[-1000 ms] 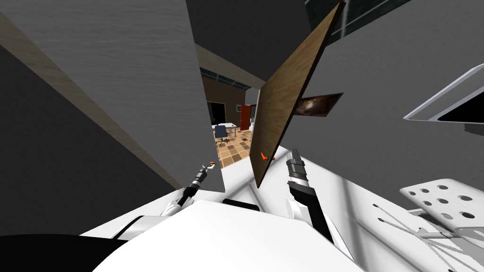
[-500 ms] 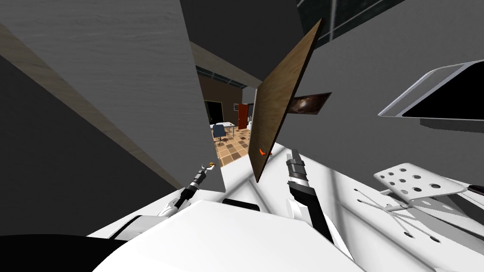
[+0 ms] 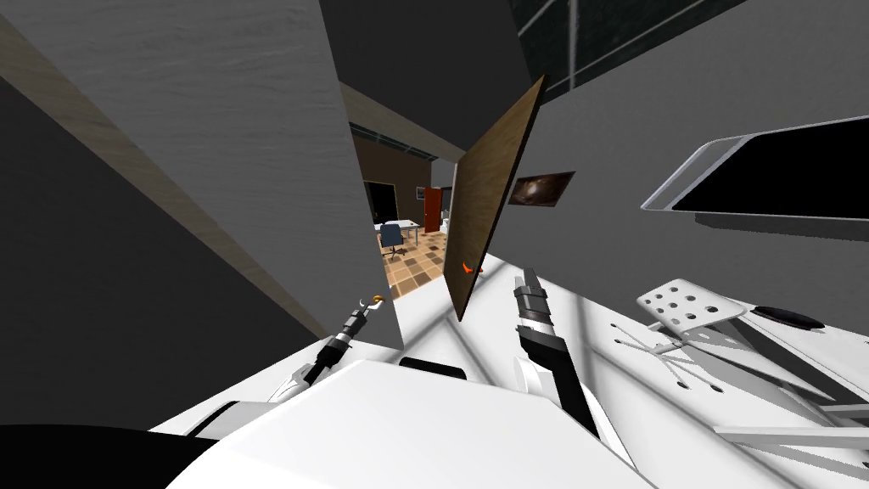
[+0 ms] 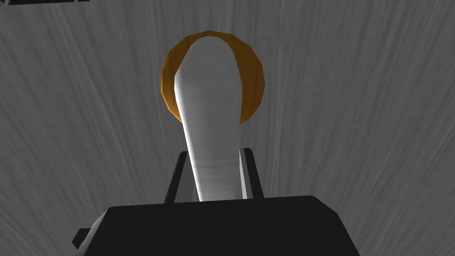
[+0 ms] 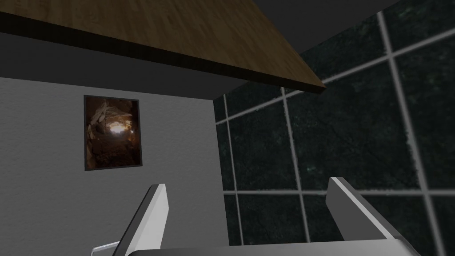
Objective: Pull the door open
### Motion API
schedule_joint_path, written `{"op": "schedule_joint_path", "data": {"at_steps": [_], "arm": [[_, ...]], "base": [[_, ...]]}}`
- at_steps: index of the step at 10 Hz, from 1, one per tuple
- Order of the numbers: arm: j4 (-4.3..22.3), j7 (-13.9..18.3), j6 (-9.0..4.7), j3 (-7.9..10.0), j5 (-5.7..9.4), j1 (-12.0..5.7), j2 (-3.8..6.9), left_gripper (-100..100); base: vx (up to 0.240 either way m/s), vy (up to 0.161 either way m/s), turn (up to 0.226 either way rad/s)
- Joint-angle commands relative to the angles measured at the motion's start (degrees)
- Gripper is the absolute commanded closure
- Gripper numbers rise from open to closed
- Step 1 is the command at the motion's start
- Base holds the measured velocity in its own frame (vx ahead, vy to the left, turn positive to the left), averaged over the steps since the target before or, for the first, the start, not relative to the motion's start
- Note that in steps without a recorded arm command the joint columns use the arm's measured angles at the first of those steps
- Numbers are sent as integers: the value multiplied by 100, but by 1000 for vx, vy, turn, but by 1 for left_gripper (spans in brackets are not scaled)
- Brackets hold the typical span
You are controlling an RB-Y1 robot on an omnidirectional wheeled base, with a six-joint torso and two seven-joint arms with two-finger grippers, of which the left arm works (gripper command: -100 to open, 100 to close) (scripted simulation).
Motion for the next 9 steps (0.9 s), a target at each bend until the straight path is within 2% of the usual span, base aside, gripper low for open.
{"op": "schedule_joint_path", "data": {"at_steps": [1, 2, 3, 4, 5, 6, 7, 9], "arm": [[80, 41, -169, -18, -31, 14, 25, 100], [98, 84, -270, -26, -56, 74, 60, 100], [98, 84, -270, -26, -56, 74, 60, 100], [127, 150, -428, -40, -95, 169, 116, 100], [127, 150, -428, -40, -95, 169, 116, 100], [138, 174, -485, -45, -109, 203, 135, 100], [62, 158, -391, -30, -94, 214, 134, 100], [126, 184, -543, -27, -131, 296, 158, 100]], "base": [[-120, 55, -129], [-130, 61, -169], [-107, 42, -68], [-164, 46, -150], [-153, 45, -86], [-107, 24, -50], [-48, 12, -2], [-184, 66, -198]]}}
